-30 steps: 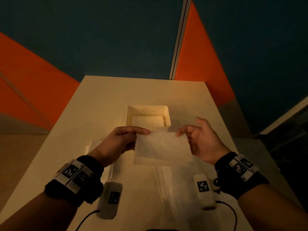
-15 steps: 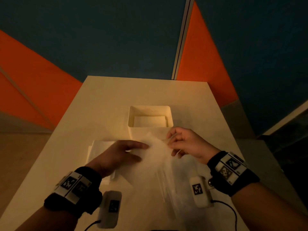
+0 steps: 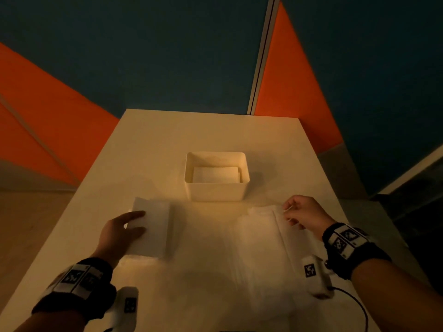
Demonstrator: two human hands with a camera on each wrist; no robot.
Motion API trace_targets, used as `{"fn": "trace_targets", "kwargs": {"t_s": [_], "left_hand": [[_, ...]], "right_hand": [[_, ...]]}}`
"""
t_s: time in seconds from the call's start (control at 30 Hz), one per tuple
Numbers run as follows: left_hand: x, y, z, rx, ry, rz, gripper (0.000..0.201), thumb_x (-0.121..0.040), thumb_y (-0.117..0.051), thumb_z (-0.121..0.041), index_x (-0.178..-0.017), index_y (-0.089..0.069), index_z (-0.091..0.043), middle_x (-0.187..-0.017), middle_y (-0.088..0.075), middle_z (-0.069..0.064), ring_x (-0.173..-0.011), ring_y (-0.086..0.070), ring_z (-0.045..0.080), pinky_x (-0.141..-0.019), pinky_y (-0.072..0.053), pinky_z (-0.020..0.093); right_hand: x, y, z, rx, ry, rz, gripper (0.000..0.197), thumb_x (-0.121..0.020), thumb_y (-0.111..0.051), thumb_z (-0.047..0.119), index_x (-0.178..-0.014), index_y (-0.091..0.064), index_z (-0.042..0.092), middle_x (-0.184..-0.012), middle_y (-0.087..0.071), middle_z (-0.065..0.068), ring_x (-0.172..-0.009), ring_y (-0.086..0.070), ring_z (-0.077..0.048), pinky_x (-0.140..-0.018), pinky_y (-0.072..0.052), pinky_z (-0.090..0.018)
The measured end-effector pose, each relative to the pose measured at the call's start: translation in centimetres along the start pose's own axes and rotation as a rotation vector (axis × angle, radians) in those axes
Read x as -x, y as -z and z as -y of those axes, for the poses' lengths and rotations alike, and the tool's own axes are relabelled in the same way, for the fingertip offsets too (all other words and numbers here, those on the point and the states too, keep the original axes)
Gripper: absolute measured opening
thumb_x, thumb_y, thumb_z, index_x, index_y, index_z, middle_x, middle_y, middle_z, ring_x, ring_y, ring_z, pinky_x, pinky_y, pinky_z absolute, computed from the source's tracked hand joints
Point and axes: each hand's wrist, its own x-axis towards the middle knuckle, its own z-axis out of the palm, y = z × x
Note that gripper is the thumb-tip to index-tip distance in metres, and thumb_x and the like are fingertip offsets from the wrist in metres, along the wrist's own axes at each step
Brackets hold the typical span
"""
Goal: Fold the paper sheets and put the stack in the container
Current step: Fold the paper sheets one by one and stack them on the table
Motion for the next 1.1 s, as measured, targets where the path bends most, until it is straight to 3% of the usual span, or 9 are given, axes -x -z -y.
{"fn": "trace_targets", "kwargs": {"t_s": [0.13,0.27,0.4,0.5,0.77,0.9,1.0,1.1], "left_hand": [[-0.3,-0.6,0.6,-0.339,-0.115,-0.047,0.039,-0.080,-0.070,-0.004,-0.117,-0.066,-0.013,-0.120,-0.059,0.018,-0.101,-0.057,0.036,-0.090,-0.045,0.041],[-0.9,-0.7,1.4,-0.589,-0.197,-0.029,0.037,-0.072,-0.076,-0.008,-0.109,-0.070,-0.010,-0.123,-0.054,0.020,-0.105,-0.052,0.040,-0.094,-0.041,0.043],[-0.9,-0.7,1.5,-0.817,-0.180,-0.061,0.038,-0.077,-0.073,-0.032,-0.114,-0.067,-0.027,-0.138,-0.041,0.011,-0.121,-0.035,0.038,-0.101,-0.035,0.045],[-0.5,-0.9,1.1,-0.884,-0.184,-0.065,0.039,-0.079,-0.069,-0.042,-0.117,-0.063,-0.034,-0.144,-0.033,0.005,-0.129,-0.026,0.034,-0.102,-0.033,0.047],[0.3,-1.3,-0.4,-0.973,-0.279,-0.067,0.045,-0.083,-0.061,-0.047,-0.126,-0.054,-0.036,-0.149,-0.027,0.002,-0.134,-0.022,0.030,-0.107,-0.030,0.048],[0.8,-1.9,-1.2,-1.010,-0.368,-0.020,0.045,-0.083,-0.058,-0.050,-0.126,-0.052,-0.039,-0.150,-0.025,0.001,-0.135,-0.021,0.029,-0.108,-0.028,0.048],[1.0,-2.6,-1.9,-0.995,-0.420,0.026,0.043,-0.083,-0.059,-0.050,-0.124,-0.054,-0.039,-0.150,-0.026,0.002,-0.135,-0.022,0.030,-0.109,-0.027,0.050],[1.1,-3.2,-2.3,-0.991,-0.448,0.071,0.044,-0.084,-0.058,-0.051,-0.126,-0.053,-0.040,-0.151,-0.022,0.001,-0.137,-0.020,0.029,-0.110,-0.025,0.049]], "right_hand": [[-0.7,0.5,-0.8,0.217,0.043,0.001,0.024,-0.071,-0.072,-0.001,-0.079,-0.061,0.019,-0.079,-0.059,-0.001,-0.082,-0.058,-0.021,-0.071,-0.046,-0.027],[-1.0,0.6,-0.7,0.499,0.028,0.109,0.043,-0.062,-0.082,0.014,-0.095,-0.059,0.029,-0.104,-0.054,0.003,-0.099,-0.055,-0.019,-0.087,-0.050,-0.033],[-0.8,0.0,0.4,0.767,0.097,0.170,0.066,-0.060,-0.084,0.034,-0.118,-0.052,0.035,-0.118,-0.042,0.008,-0.115,-0.043,-0.021,-0.098,-0.042,-0.037],[-1.0,-0.8,1.2,0.906,0.126,0.216,0.070,-0.061,-0.083,0.040,-0.122,-0.049,0.036,-0.127,-0.040,0.007,-0.121,-0.037,-0.024,-0.101,-0.036,-0.040],[-1.8,-1.4,2.2,1.007,0.121,0.230,0.054,-0.062,-0.083,0.040,-0.105,-0.051,0.032,-0.118,-0.047,0.007,-0.114,-0.041,-0.022,-0.096,-0.036,-0.038],[-1.6,-0.6,2.6,0.885,0.239,0.171,0.028,-0.072,-0.077,0.035,-0.089,-0.055,0.031,-0.097,-0.057,0.010,-0.092,-0.049,-0.013,-0.084,-0.030,-0.033],[-1.3,0.1,2.8,0.793,0.288,0.161,0.016,-0.074,-0.077,0.029,-0.085,-0.065,0.029,-0.083,-0.058,0.011,-0.084,-0.054,-0.011,-0.085,-0.039,-0.030],[-1.2,0.3,2.3,0.642,0.307,0.161,0.019,-0.073,-0.079,0.018,-0.089,-0.072,0.027,-0.078,-0.059,0.007,-0.080,-0.060,-0.014,-0.081,-0.050,-0.030]]}}
